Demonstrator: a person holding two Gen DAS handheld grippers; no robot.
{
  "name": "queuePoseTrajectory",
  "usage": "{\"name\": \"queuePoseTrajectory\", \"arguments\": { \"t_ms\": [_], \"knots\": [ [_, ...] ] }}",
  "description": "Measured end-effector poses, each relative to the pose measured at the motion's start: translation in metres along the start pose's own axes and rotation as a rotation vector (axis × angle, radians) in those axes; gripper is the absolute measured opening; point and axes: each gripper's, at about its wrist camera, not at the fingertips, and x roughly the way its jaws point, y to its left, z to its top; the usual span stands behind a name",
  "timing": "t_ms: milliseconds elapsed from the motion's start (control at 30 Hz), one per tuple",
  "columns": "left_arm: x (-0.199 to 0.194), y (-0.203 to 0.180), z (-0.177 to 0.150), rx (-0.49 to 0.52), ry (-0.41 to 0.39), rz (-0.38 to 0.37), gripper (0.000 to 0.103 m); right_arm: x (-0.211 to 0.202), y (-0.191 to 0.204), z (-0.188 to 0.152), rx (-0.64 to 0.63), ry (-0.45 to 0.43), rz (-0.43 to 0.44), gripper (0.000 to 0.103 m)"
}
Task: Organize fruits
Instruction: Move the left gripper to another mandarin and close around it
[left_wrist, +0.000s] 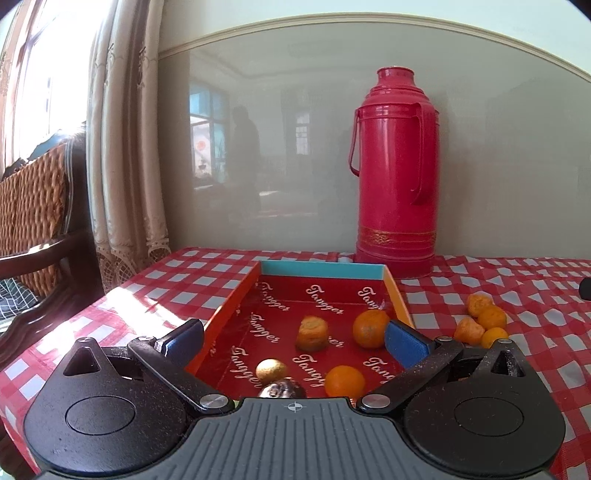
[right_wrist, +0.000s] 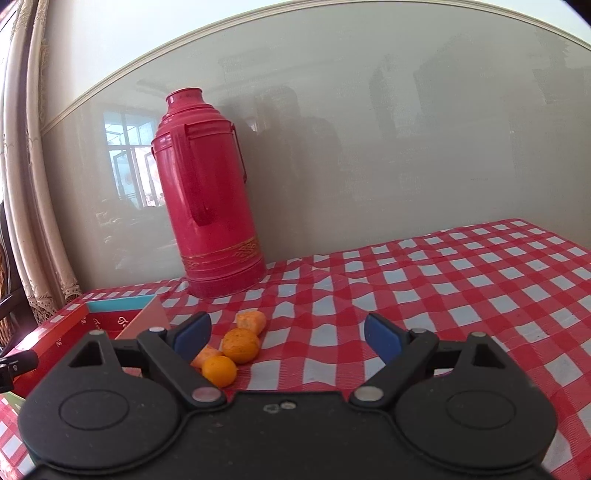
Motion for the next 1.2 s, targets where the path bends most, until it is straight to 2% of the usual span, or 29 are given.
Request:
{"name": "queuePoseTrajectory", "arguments": {
  "t_ms": [233, 433, 767, 800, 867, 900, 967, 1200],
  "knots": [
    [0.006, -0.045, 0.004, 0.042, -0.008, -0.084, 0.103, -0.005, -0.021, 0.002, 0.01, -0.008, -0.046, 0.084],
    [0.012, -0.087, 0.004, 0.074, 0.006, -0.144, 0.103, -0.006, -0.04, 0.001, -0.014, 0.008, -0.124, 0.084],
    [0.03, -0.155, -0.003, 0.121, 0.068, -0.217, 0.102, -0.017, -0.083, -0.002, -0.001, 0.028, -0.199, 0.084],
    [0.033, -0.159, -0.004, 0.125, 0.084, -0.221, 0.1, -0.016, -0.087, -0.002, 0.005, 0.03, -0.209, 0.084],
    [0.041, -0.167, -0.005, 0.126, 0.128, -0.242, 0.063, -0.017, -0.096, -0.003, 0.017, 0.034, -0.226, 0.084],
    [0.045, -0.169, -0.006, 0.12, 0.152, -0.252, 0.058, -0.017, -0.1, -0.003, 0.025, 0.035, -0.233, 0.084],
    [0.053, -0.173, -0.007, 0.115, 0.182, -0.257, 0.052, -0.018, -0.106, -0.004, 0.031, 0.038, -0.244, 0.084],
    [0.074, -0.181, -0.007, 0.111, 0.234, -0.257, 0.052, -0.018, -0.118, -0.004, 0.038, 0.041, -0.26, 0.084]
  ]
}}
